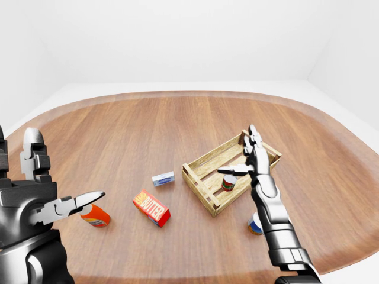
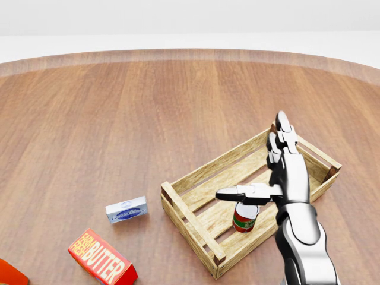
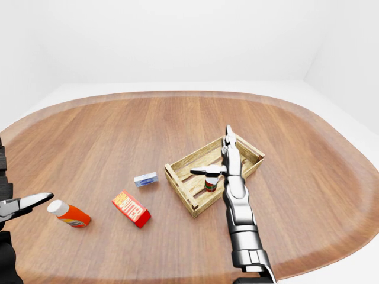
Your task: Pick up the tomato sauce, and put it in the wooden tray.
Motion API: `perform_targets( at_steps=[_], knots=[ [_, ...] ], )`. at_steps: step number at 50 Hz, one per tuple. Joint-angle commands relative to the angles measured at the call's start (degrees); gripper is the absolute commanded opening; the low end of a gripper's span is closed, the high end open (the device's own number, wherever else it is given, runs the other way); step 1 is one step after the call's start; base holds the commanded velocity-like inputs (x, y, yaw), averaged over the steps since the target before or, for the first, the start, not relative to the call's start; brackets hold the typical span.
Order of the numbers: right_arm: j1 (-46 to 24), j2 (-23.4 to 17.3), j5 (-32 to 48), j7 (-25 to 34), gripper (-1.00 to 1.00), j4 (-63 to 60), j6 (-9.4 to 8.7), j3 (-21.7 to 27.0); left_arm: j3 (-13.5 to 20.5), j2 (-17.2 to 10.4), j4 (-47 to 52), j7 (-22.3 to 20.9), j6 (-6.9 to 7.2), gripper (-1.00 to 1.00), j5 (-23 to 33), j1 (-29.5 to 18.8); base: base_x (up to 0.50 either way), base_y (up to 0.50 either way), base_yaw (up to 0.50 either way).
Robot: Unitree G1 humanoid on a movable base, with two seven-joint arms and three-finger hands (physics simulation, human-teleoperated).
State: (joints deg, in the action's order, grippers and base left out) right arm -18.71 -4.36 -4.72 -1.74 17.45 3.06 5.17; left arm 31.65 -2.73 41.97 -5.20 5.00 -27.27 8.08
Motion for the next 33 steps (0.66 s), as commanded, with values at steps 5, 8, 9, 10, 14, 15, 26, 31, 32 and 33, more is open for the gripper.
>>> perform_targets(
  at_steps=[5, 8, 9, 10, 14, 15, 26, 31, 32, 33],
  knots=[
    [20.36, 2.91, -11.47, 9.97, 1.0, -26.64, 1.21, -1.03, -0.99, 0.17, -0.53, 0.12, 0.0, 0.93, 1.02, -0.02, 0.0, 0.0, 0.0],
    [22.23, 3.28, -10.62, 11.21, 1.0, -29.47, 1.11, -1.65, -1.04, 0.31, 0.04, 0.05, 0.0, 0.93, 1.03, 0.23, 0.0, 0.0, 0.0],
    [22.71, 3.4, -12.71, 12.13, 1.0, -30.62, -0.1, -1.39, -0.78, 0.29, 0.41, 0.04, 0.0, 0.94, 0.69, 0.27, 0.0, 0.0, 0.0],
    [22.97, 3.53, -14.08, 12.48, 1.0, -31.71, -0.58, -0.97, -0.68, 0.29, 0.43, -0.01, 0.0, 0.93, 0.58, 0.24, 0.0, 0.0, 0.0],
    [23.95, 3.82, -20.16, 14.78, 1.0, -35.17, -3.09, -0.34, -0.34, 0.25, 0.47, -0.14, 0.0, 0.93, 0.23, 0.23, 0.0, 0.0, 0.0],
    [24.45, 3.97, -23.42, 15.94, 1.0, -36.62, -4.38, -0.21, -0.12, 0.22, 0.58, -0.18, 0.0, 0.93, -0.03, 0.27, 0.0, 0.0, 0.0],
    [27.52, 4.11, -38.73, 21.98, 1.0, -44.22, -8.06, 0.83, -0.48, 0.53, 0.99, -0.34, 0.0, 0.94, 0.31, 0.52, 0.0, 0.0, 0.0],
    [28.41, 4.21, -41.03, 21.87, 1.0, -46.72, -8.06, 1.29, -0.1, 0.49, 1.26, -0.4, 0.0, 0.93, -0.05, 0.5, 0.0, 0.0, 0.0],
    [28.6, 4.19, -40.97, 21.97, 1.0, -47.07, -8.06, 1.19, -0.14, 0.5, 1.18, -0.42, 0.0, 0.94, 0.01, 0.48, 0.0, 0.0, 0.0],
    [28.63, 4.19, -40.9, 22.14, 1.0, -47.06, -8.06, 1.1, -0.2, 0.52, 1.13, -0.42, 0.0, 0.93, 0.09, 0.48, 0.0, 0.0, 0.0]
  ],
)
